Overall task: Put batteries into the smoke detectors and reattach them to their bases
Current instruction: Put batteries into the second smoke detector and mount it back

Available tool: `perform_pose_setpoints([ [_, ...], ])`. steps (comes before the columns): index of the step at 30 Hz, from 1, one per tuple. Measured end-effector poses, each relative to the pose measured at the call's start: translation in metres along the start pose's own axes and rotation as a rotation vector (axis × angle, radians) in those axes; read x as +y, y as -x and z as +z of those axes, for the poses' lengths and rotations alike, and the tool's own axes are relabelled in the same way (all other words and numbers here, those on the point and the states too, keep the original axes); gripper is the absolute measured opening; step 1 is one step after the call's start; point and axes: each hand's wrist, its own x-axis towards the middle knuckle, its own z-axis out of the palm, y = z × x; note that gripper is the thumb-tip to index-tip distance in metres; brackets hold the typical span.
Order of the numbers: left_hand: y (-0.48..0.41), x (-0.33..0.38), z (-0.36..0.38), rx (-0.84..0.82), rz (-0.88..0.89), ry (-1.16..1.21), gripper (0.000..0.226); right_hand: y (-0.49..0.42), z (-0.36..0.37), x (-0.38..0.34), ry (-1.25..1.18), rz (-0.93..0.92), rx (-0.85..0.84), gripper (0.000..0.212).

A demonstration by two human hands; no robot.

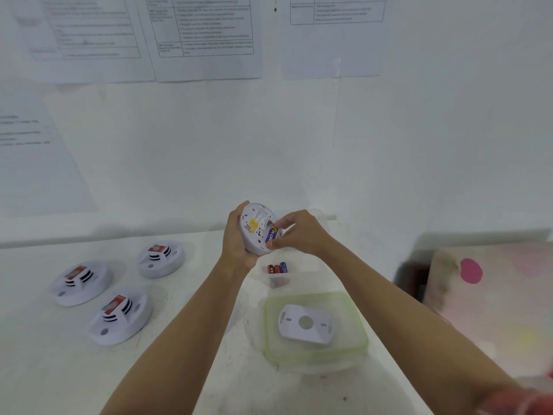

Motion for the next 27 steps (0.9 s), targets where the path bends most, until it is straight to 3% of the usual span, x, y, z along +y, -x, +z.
perform_pose_setpoints([
  [4,-0.002,-0.003,-0.007,0.087,0.014,-0.028,0.031,-0.003,0.004,0.002,-0.024,0.023,-0.017,0.039],
  [13,-0.003,-0.005,-0.006,0.088,0.056,-0.09,0.027,-0.007,0.006,-0.001,-0.013,0.055,-0.028,0.035],
  [22,-0.007,-0.003,-0.003,0.093,0.098,-0.134,0.021,-0.006,0.011,-0.01,0.052,0.01,0.171,0.04],
  [27,-0.008,-0.006,-0.005,0.094,0.071,-0.117,0.03,-0.004,0.014,-0.015,-0.017,0.002,0.215,0.036],
])
